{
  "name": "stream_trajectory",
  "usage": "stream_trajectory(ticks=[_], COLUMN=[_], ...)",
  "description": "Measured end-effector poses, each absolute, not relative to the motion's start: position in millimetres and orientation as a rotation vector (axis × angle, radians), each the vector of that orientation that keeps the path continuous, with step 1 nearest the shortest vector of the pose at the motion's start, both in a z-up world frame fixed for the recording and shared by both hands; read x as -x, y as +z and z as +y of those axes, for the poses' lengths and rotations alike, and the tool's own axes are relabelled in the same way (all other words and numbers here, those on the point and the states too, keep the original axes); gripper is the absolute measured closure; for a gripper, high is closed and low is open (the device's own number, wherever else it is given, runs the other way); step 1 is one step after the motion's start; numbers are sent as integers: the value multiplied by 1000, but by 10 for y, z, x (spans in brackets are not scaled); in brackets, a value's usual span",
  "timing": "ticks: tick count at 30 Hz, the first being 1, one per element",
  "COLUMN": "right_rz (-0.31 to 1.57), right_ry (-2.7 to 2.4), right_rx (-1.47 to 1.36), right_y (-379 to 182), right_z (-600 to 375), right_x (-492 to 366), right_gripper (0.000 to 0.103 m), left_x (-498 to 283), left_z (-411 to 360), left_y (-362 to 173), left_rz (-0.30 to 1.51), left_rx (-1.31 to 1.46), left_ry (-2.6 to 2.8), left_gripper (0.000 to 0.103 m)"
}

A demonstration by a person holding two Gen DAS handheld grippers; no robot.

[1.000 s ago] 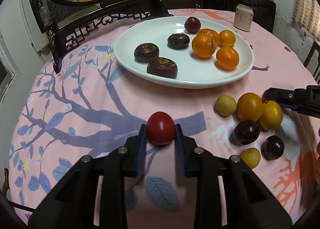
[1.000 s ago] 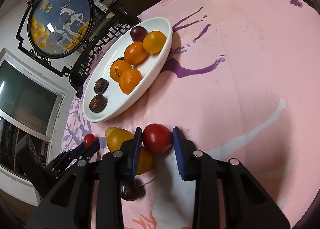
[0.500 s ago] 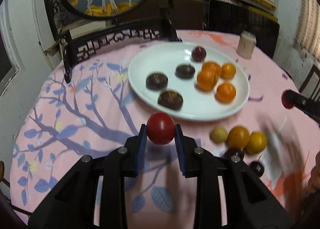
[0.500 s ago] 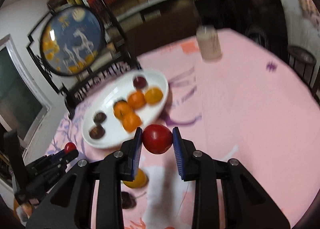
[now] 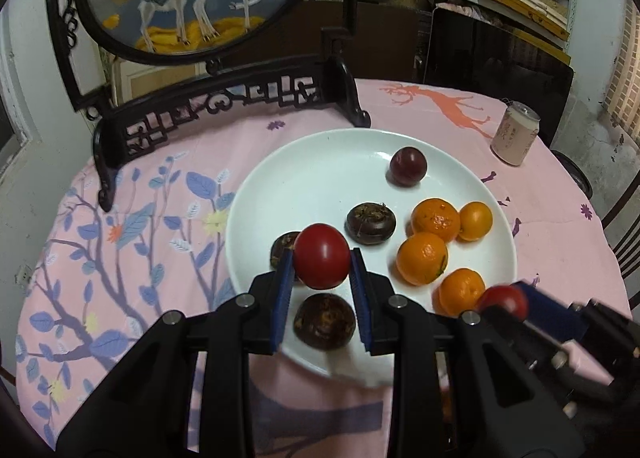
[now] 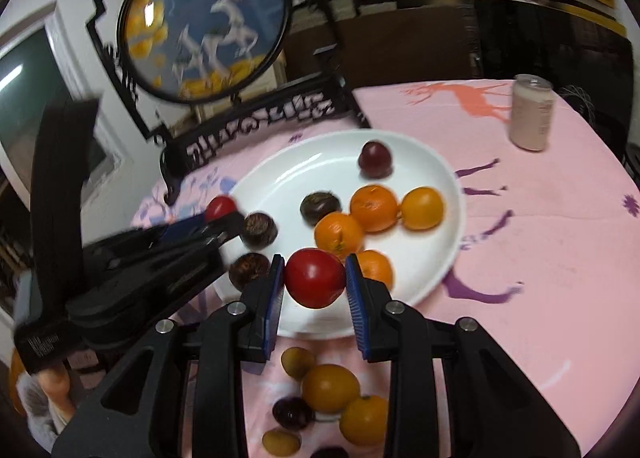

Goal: Organize fruits
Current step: 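Place both red tomatoes on the white plate and open both tools, then grasp a dark cherry with the right tool while the left tool grasps a small yellow fruit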

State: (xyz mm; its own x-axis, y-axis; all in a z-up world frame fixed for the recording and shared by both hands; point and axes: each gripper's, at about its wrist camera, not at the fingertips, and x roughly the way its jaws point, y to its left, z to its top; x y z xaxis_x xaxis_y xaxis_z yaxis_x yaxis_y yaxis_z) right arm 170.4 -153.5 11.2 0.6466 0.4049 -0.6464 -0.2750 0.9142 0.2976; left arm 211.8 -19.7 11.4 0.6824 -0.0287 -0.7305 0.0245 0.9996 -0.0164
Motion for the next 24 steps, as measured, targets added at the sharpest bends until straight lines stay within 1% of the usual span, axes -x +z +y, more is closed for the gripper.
stream_trajectory(ticks=[1, 3, 5, 6, 7, 8, 16, 18, 19, 24], right_rz=[786, 798, 800, 806, 810, 810, 708, 678, 668, 659], right_ry=[386, 381, 382, 384, 386, 386, 383, 369, 364, 346], right_rx=[-148, -103, -102, -109, -112, -114, -147, -154, -156, -162], right_y=[59, -13, -54, -74, -79, -76, 209, 271, 283, 211], right_z=[-1482, -1437, -1448, -1462, -1469, -1471, -1641, -1721, -1754, -1874], right_x=[-1733, -1766, -1781, -1792, -1797, -1796, -1512, -1383, -1324, -1061], right_gripper=[71, 71, 69, 69, 66, 61, 60, 59, 56, 55], left_x=[-2159, -2220, -2229, -2225, -2218, -2206, -1957, -1854, -1801, -1472], left_z=[-202, -221, -258, -264, -261, -244, -70, -21, 0, -7], left_y=[73, -10, -37, -37, -31, -20, 136, 141, 135, 115], left_rz=[832, 850, 845, 841, 839, 836, 784, 776, 772, 732], left_rx=[14, 12, -19, -23, -24, -16, 1, 12, 16, -16], left_ry=[-43, -59, -57, -56, -55, -53, -13, 4, 15, 50], left_gripper=[74, 68, 58, 56, 51, 46, 46, 41, 32, 31])
